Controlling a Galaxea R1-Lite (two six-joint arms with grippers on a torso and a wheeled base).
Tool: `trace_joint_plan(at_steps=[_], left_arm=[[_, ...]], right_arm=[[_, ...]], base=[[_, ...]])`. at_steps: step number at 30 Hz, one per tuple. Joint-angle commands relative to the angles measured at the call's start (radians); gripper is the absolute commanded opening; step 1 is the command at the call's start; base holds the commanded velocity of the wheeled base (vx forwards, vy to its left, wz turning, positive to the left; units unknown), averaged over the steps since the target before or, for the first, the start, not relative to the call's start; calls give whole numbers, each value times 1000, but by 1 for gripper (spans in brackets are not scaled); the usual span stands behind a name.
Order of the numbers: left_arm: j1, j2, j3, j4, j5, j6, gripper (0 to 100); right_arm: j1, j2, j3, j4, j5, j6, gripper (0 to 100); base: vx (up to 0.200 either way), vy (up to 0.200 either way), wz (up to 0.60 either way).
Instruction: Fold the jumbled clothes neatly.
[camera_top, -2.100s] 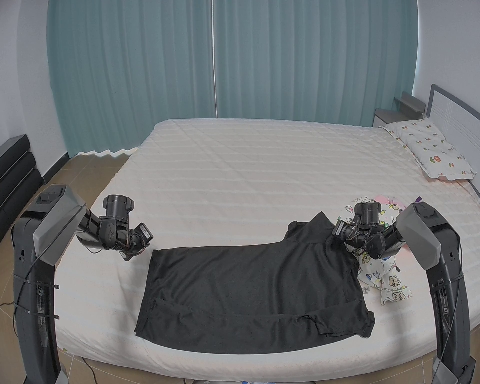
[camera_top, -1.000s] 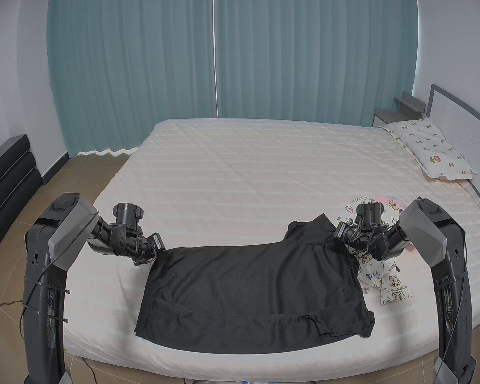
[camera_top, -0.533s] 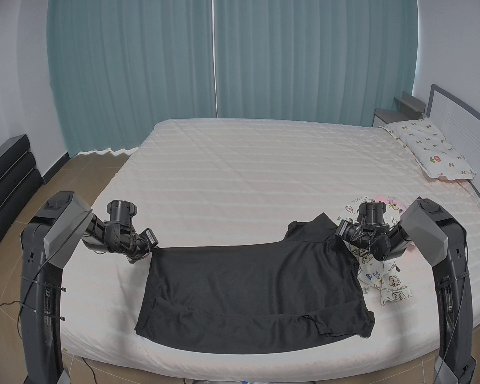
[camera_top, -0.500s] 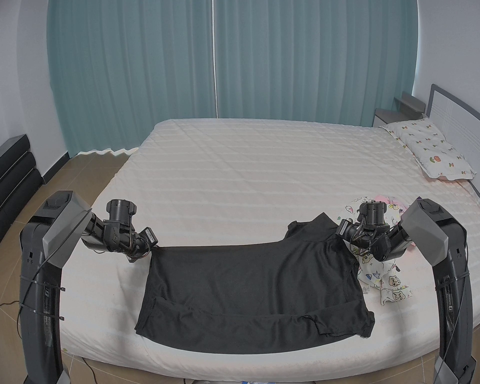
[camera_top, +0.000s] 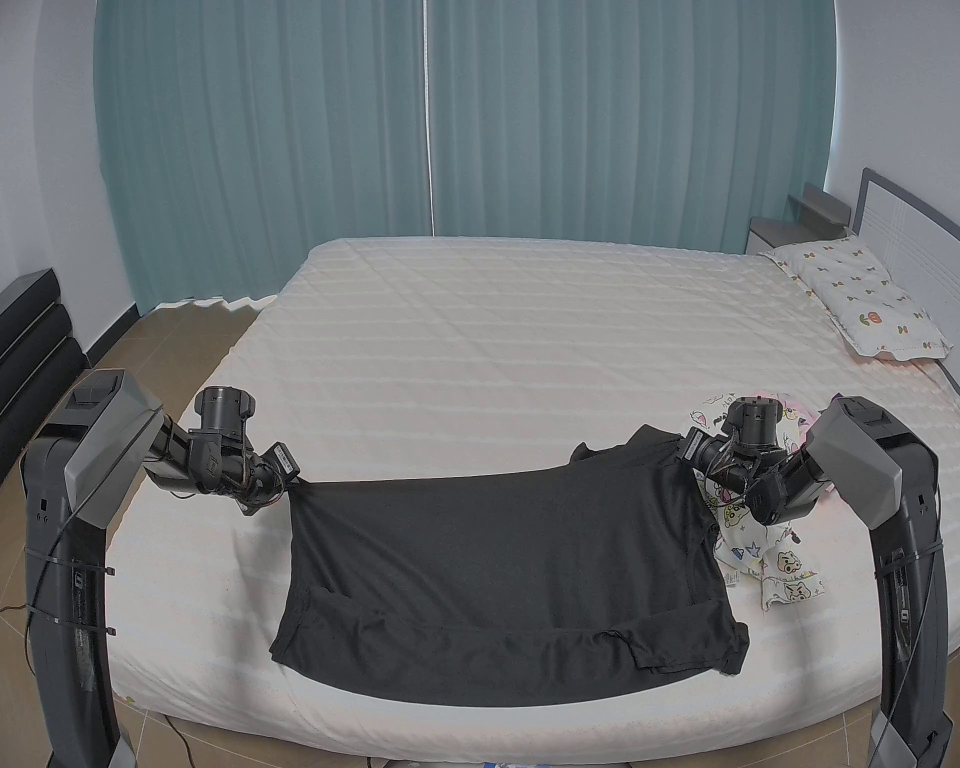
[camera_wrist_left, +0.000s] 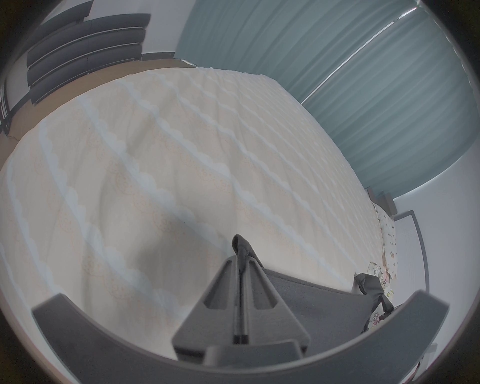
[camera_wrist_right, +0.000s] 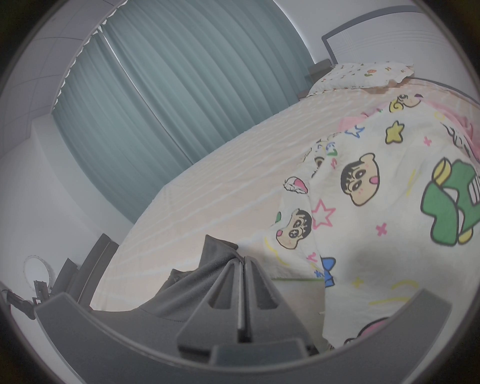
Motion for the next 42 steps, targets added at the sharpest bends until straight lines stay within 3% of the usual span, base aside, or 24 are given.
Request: trace_joint_plan(at_steps=[1, 7, 23, 42], left_arm=[[5, -6, 3, 0, -1, 0, 0], [8, -8, 17, 0, -1, 0, 0], [8, -104, 116, -25, -17, 3, 0], [-3, -107, 152, -77, -16, 6, 0]], right_arm=[[1, -19, 15, -6, 0, -1, 0], [7, -30, 55, -40, 6, -6, 0], [-44, -231, 328, -129, 122, -9, 0], [-62, -255, 422, -176, 122, -16, 0]], base=[[0, 0, 0], [0, 0, 0], [0, 0, 0], [0, 0, 0]])
